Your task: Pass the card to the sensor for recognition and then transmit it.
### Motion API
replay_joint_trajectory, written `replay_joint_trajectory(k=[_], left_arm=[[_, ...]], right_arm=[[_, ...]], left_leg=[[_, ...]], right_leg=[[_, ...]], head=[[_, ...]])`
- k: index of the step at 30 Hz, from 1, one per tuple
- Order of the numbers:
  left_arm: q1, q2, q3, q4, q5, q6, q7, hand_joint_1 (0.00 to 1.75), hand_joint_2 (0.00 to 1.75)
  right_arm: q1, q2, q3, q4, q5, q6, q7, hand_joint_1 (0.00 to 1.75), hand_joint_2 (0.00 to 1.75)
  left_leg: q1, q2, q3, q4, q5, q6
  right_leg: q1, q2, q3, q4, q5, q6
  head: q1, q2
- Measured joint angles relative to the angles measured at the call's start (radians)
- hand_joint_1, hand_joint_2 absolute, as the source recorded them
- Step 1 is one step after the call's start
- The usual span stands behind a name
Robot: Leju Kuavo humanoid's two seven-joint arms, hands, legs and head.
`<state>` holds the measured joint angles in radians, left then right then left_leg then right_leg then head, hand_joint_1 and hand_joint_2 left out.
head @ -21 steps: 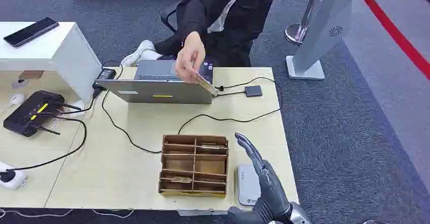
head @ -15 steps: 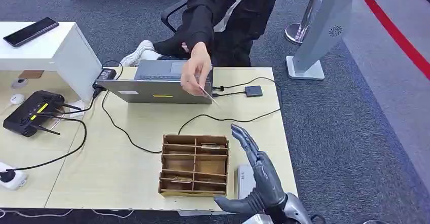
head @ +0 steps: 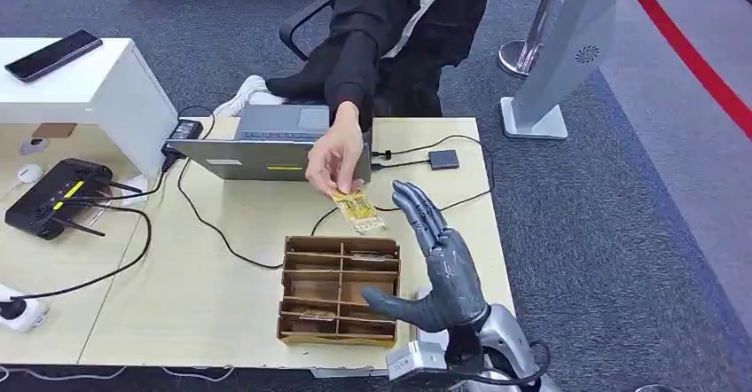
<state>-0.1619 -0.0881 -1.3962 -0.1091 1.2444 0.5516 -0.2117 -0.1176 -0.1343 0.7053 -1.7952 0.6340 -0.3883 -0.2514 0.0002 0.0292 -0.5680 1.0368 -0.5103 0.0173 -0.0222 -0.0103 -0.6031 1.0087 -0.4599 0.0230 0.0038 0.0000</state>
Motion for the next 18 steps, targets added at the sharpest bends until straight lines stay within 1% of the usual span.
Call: replay_joint_trajectory(k=[3, 6, 10, 16, 18], left_arm=[[0.0, 0.0, 0.0, 0.0, 0.0, -0.001, 0.0, 0.0, 0.0], [0.0, -0.001, -0.001, 0.0, -0.003, -0.006, 0.0, 0.0, 0.0], [-0.003, -0.005, -0.01, 0.0, -0.011, -0.016, 0.004, 0.0, 0.0], [-0.01, -0.009, -0.035, 0.0, -0.02, -0.03, 0.022, 0.0, 0.0], [-0.012, -0.011, -0.041, 0.0, -0.021, -0.033, 0.024, 0.0, 0.0]], right_arm=[[-0.003, 0.003, 0.0, 0.004, 0.007, -0.003, 0.001, 0.0, 1.75], [-0.012, 0.007, 0.0, 0.009, 0.08, -0.026, 0.027, 0.0, 1.75], [-0.053, 0.023, -0.003, 0.026, 0.274, -0.057, 0.107, 0.0, 1.75], [-0.107, 0.042, -0.018, 0.072, 0.639, -0.103, 0.248, 0.0, 1.75], [-0.116, 0.044, -0.021, 0.083, 0.71, -0.105, 0.279, 0.0, 1.75]], left_leg=[[0.0, 0.0, 0.0, 0.0, 0.0, 0.0], [0.0, 0.0, 0.0, 0.0, 0.0, 0.0], [0.0, 0.0, 0.0, 0.0, 0.0, 0.0], [0.0, 0.0, 0.0, 0.0, 0.0, 0.0], [0.0, 0.0, 0.0, 0.0, 0.0, 0.0]], right_leg=[[0.0, 0.0, 0.0, 0.0, 0.0, 0.0], [0.0, 0.0, 0.0, 0.0, 0.0, 0.0], [0.0, 0.0, 0.0, 0.0, 0.0, 0.0], [0.0, 0.0, 0.0, 0.0, 0.0, 0.0], [0.0, 0.0, 0.0, 0.0, 0.0, 0.0]], head=[[0.0, 0.0], [0.0, 0.0], [0.0, 0.0], [0.0, 0.0], [0.0, 0.0]])
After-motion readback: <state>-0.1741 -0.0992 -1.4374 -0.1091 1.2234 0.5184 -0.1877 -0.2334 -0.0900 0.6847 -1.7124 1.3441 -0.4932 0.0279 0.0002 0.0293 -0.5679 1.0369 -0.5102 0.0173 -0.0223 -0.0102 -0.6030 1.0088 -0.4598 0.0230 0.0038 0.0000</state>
